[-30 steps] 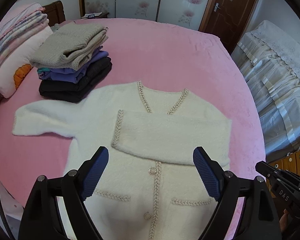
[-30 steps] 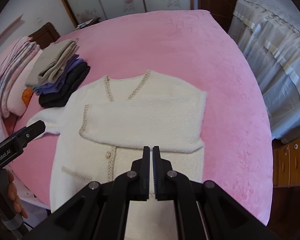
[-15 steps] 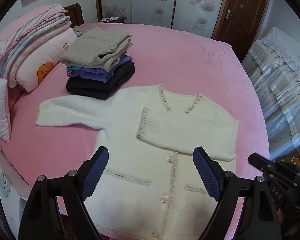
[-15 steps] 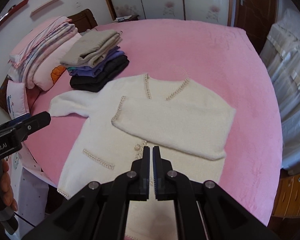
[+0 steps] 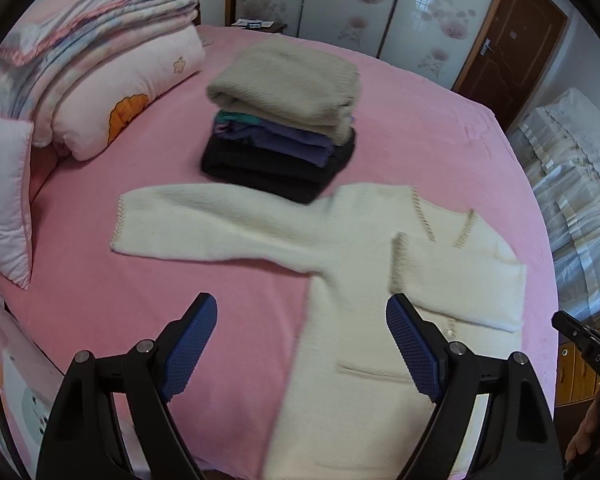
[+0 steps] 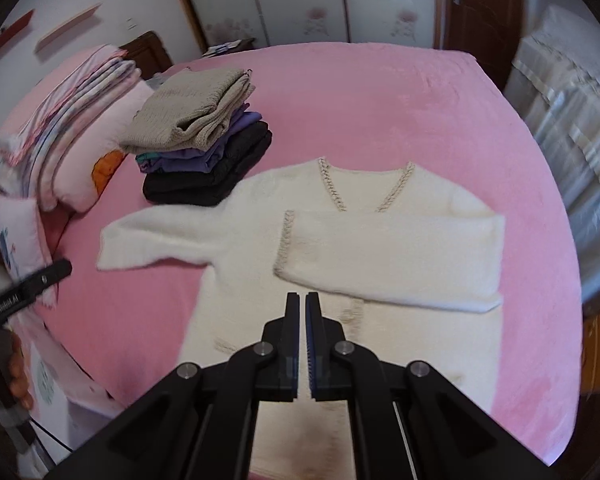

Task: Fold large clothes
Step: 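Grasp the remaining sleeve cuff with the left tool and lift it, then fold the held sleeve across the cardigan front with the left tool and release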

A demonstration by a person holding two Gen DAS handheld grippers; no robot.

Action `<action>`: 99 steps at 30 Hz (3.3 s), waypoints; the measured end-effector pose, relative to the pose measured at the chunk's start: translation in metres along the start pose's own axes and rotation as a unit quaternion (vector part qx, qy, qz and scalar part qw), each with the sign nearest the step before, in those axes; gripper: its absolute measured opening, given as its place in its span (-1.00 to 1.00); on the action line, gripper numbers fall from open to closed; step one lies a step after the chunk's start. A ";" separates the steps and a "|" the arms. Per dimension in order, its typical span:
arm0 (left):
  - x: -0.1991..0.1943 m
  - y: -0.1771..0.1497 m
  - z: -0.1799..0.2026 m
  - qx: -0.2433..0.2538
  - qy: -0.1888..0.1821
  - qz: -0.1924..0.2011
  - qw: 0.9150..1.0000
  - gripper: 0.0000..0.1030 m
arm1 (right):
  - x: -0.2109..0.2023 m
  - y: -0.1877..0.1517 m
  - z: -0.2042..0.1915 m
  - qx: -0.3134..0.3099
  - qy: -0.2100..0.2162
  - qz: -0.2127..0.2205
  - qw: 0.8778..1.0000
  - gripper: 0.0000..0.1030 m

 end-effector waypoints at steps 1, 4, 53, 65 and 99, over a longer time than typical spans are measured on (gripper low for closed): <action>0.007 0.003 -0.018 -0.003 0.000 -0.002 1.000 0.66 | 0.006 0.002 -0.013 0.010 -0.005 0.001 1.000 -0.94; 0.027 0.009 -0.071 -0.015 0.012 -0.013 1.000 0.66 | 0.026 0.006 -0.053 0.019 -0.009 -0.008 1.000 -0.94; 0.192 0.097 -0.178 -0.167 -0.096 0.024 0.981 -0.88 | 0.238 0.039 -0.186 0.024 0.011 -0.107 0.994 -0.94; 0.168 0.095 0.144 0.057 -0.311 0.002 0.949 -0.88 | 0.185 0.027 -0.015 0.156 -0.055 -0.058 0.984 -0.94; 0.257 -0.044 -0.004 0.000 -0.031 -0.093 0.995 0.31 | 0.270 0.001 0.048 0.147 0.053 -0.114 0.981 -0.29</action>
Point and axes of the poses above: each gripper's, at about its wrist camera, not at the fingertips, and x roughly the way its jaws point, z to its right, y to its top, the point moved 9 cm from there along x, roughly the way its jaws point, and after that the axes turned 1 degree about z, right-handed, at the moved point
